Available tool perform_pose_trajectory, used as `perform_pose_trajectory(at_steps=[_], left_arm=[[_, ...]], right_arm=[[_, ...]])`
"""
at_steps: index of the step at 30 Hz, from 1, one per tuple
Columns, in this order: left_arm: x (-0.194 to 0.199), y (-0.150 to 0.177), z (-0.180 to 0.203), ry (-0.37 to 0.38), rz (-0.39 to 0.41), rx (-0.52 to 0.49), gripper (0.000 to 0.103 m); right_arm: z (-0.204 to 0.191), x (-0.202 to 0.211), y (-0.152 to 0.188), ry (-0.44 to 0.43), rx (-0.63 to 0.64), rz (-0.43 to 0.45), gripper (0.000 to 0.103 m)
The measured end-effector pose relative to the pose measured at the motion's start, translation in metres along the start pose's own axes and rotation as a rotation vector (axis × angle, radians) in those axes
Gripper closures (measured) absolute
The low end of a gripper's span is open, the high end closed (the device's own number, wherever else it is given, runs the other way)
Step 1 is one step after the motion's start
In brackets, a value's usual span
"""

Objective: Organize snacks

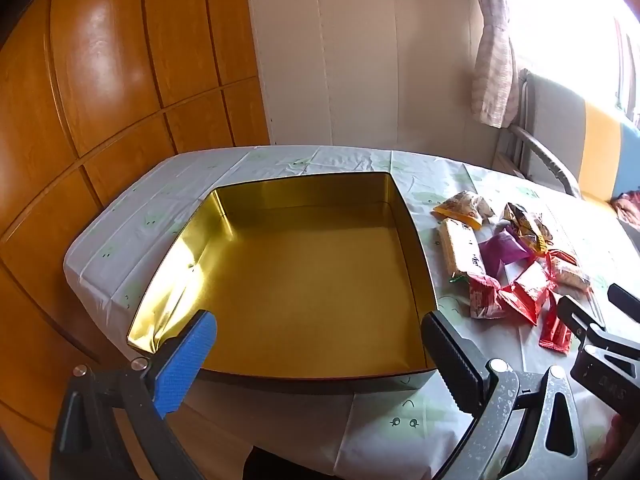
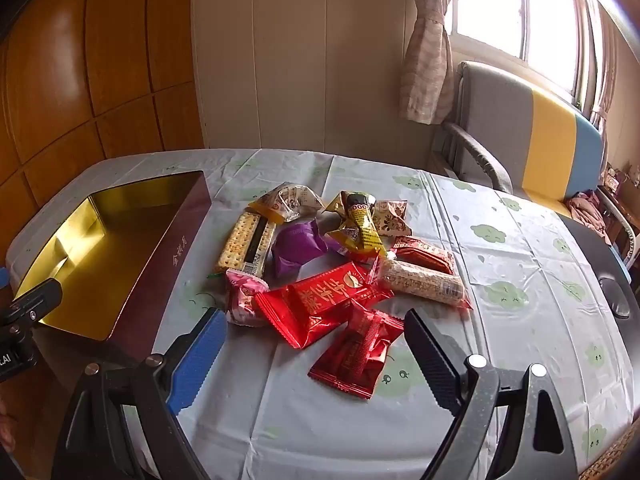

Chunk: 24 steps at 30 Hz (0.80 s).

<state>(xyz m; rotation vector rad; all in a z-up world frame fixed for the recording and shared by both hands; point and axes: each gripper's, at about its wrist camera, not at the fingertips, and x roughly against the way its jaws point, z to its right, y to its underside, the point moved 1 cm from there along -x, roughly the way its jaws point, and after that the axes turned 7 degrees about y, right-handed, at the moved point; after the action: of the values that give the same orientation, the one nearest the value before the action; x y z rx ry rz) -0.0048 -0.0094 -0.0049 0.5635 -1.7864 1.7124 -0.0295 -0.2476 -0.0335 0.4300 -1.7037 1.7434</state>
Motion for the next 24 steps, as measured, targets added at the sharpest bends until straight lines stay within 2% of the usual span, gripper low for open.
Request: perform_pose_trajectory(at_steps=[24], left_arm=[[0.004, 0.000, 0.014, 0.010, 0.010, -0.039, 0.000]], right_arm=[[0.005, 0.002, -0.002, 0.009, -0.002, 0.032, 0.011]])
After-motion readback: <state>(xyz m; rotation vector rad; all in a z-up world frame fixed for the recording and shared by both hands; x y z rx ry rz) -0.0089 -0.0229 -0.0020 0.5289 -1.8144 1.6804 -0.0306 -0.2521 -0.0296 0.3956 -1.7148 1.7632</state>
